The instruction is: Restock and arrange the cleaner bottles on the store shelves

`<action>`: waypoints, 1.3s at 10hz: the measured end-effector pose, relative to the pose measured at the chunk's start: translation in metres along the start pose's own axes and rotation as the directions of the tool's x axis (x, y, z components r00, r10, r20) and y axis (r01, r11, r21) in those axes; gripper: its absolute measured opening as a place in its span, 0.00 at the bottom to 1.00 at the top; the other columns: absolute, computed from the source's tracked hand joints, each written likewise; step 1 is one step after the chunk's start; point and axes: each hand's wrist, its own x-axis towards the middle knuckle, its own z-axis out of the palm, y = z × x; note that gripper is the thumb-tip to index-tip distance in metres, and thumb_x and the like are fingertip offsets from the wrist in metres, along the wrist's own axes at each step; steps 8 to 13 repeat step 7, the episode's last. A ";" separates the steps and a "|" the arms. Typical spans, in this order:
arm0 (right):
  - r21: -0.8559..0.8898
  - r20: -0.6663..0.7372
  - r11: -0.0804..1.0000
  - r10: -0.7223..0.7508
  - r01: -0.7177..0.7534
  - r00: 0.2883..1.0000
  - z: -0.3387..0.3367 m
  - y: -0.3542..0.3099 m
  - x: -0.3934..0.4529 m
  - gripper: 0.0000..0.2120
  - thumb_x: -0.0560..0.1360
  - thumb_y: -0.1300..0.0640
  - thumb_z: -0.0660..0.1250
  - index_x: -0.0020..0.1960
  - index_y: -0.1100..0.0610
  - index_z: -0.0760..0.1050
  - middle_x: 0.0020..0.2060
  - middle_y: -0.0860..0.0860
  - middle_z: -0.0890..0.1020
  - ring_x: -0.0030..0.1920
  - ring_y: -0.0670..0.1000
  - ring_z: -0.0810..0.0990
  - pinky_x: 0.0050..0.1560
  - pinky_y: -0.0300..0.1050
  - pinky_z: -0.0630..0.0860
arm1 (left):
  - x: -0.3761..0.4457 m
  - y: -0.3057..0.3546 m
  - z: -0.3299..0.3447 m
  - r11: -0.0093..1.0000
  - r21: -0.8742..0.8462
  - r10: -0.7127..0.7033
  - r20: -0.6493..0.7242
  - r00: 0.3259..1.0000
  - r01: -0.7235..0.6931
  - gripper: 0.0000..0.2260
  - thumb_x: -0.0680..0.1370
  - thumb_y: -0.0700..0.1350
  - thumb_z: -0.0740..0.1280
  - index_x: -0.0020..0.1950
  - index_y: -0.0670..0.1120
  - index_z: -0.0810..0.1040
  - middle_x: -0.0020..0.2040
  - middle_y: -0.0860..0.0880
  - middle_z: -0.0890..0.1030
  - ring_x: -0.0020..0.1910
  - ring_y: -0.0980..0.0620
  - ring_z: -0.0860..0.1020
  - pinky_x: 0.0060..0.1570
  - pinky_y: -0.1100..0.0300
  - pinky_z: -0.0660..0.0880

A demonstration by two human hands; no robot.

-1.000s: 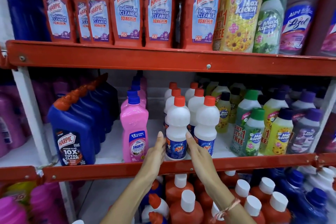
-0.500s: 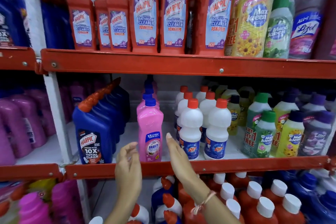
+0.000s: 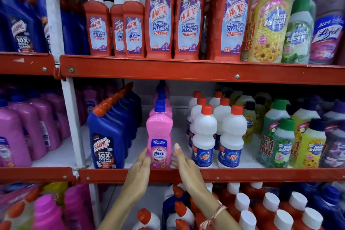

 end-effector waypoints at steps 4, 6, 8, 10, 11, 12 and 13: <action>0.019 -0.013 1.000 -0.019 0.019 1.000 -0.001 0.001 0.000 0.16 0.78 0.34 0.53 0.44 0.39 0.77 0.41 0.37 0.83 0.46 0.35 0.82 0.35 0.19 0.71 | 0.000 -0.010 -0.006 0.998 -0.034 -0.047 -0.014 0.999 0.046 0.18 0.81 0.52 0.54 0.71 0.58 0.66 0.67 0.52 0.76 0.65 0.54 0.74 0.69 0.51 0.66; -0.056 0.074 0.997 -0.044 0.048 0.996 -0.008 -0.005 -0.005 0.18 0.79 0.35 0.55 0.54 0.44 0.78 0.53 0.43 0.84 0.55 0.40 0.81 0.51 0.29 0.72 | -0.008 0.003 -0.009 0.995 0.094 0.032 -0.046 0.998 -0.028 0.18 0.82 0.51 0.53 0.72 0.55 0.68 0.64 0.53 0.77 0.58 0.60 0.73 0.59 0.63 0.65; -0.056 -0.023 0.981 -0.188 0.186 0.982 -0.036 -0.029 -0.010 0.16 0.79 0.47 0.64 0.65 0.51 0.77 0.62 0.47 0.81 0.54 0.36 0.78 0.51 0.25 0.73 | -0.016 0.023 -0.017 0.923 0.291 0.321 -0.223 0.920 -0.251 0.17 0.81 0.46 0.56 0.70 0.50 0.70 0.60 0.51 0.78 0.52 0.64 0.72 0.54 0.69 0.66; -0.056 -0.023 0.981 -0.188 0.186 0.982 -0.036 -0.029 -0.010 0.16 0.79 0.47 0.64 0.65 0.51 0.77 0.62 0.47 0.81 0.54 0.36 0.78 0.51 0.25 0.73 | -0.016 0.023 -0.017 0.923 0.291 0.321 -0.223 0.920 -0.251 0.17 0.81 0.46 0.56 0.70 0.50 0.70 0.60 0.51 0.78 0.52 0.64 0.72 0.54 0.69 0.66; -0.056 -0.023 0.981 -0.188 0.186 0.982 -0.036 -0.029 -0.010 0.16 0.79 0.47 0.64 0.65 0.51 0.77 0.62 0.47 0.81 0.54 0.36 0.78 0.51 0.25 0.73 | -0.016 0.023 -0.017 0.923 0.291 0.321 -0.223 0.920 -0.251 0.17 0.81 0.46 0.56 0.70 0.50 0.70 0.60 0.51 0.78 0.52 0.64 0.72 0.54 0.69 0.66; -0.056 -0.023 0.981 -0.188 0.186 0.982 -0.036 -0.029 -0.010 0.16 0.79 0.47 0.64 0.65 0.51 0.77 0.62 0.47 0.81 0.54 0.36 0.78 0.51 0.25 0.73 | -0.016 0.023 -0.017 0.923 0.291 0.321 -0.223 0.920 -0.251 0.17 0.81 0.46 0.56 0.70 0.50 0.70 0.60 0.51 0.78 0.52 0.64 0.72 0.54 0.69 0.66; -0.056 -0.023 0.981 -0.188 0.186 0.982 -0.036 -0.029 -0.010 0.16 0.79 0.47 0.64 0.65 0.51 0.77 0.62 0.47 0.81 0.54 0.36 0.78 0.51 0.25 0.73 | -0.016 0.023 -0.017 0.923 0.291 0.321 -0.223 0.920 -0.251 0.17 0.81 0.46 0.56 0.70 0.50 0.70 0.60 0.51 0.78 0.52 0.64 0.72 0.54 0.69 0.66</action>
